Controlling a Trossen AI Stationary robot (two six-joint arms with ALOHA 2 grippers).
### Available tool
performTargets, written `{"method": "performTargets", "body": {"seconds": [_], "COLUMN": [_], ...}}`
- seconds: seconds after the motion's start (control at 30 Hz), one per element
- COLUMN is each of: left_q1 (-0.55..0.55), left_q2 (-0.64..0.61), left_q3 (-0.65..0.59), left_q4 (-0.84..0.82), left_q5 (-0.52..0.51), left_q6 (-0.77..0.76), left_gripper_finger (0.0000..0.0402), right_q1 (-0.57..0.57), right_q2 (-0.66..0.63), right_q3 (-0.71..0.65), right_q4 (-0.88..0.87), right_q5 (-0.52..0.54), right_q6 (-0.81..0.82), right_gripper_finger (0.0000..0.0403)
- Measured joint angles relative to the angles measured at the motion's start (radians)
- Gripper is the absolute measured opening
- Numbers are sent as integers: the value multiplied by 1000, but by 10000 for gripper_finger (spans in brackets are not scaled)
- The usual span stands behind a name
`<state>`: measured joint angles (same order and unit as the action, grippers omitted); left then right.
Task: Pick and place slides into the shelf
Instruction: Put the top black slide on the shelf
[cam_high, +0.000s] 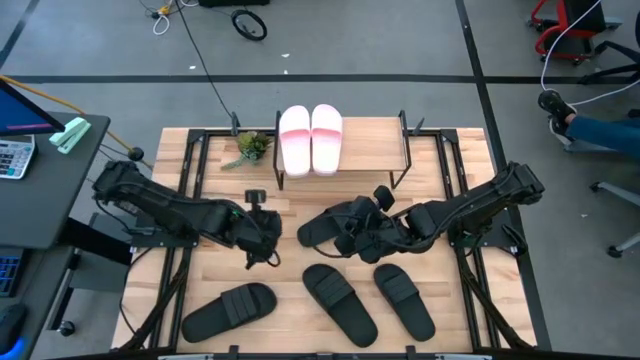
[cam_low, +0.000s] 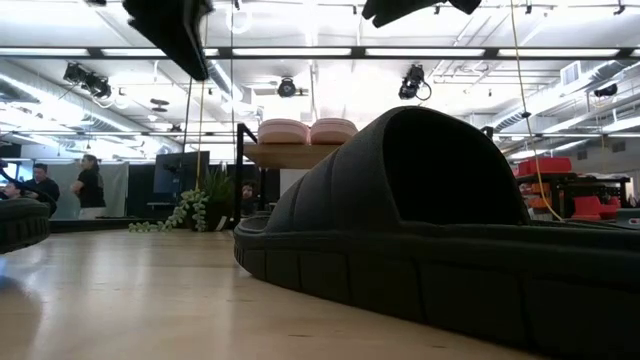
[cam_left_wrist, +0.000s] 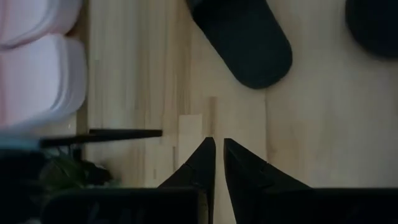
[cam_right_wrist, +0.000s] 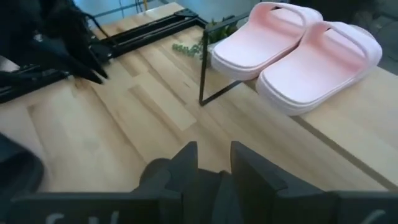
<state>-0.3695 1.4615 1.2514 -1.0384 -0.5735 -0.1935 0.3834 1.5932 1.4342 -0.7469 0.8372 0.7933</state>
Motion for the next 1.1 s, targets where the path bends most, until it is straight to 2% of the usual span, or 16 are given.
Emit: {"method": "performTargets", "body": {"seconds": [0.3, 0.63, 0.8, 0.97, 1.1], "left_q1": [56, 149, 179, 195, 214], "left_q2": [207, 401, 422, 422, 421], "left_q3": [0, 0, 0, 0, 0], "left_q4": [183, 464, 646, 788, 792], "left_q5": [-1, -11, -44, -39, 101], "left_q6": [384, 933, 997, 1019, 1025], "left_gripper_finger": [73, 141, 162, 162, 156], "right_q1": [62, 92, 90, 91, 91], "right_q2": [0, 1, 1, 1, 1], "right_q3": [0, 0, 0, 0, 0], "right_q4": [-13, -33, -34, -41, -45], "right_q5": [-2, -1, 1, 1, 1], "right_q6": [75, 42, 36, 35, 34], "right_gripper_finger": [101, 101, 101, 101, 101]}}
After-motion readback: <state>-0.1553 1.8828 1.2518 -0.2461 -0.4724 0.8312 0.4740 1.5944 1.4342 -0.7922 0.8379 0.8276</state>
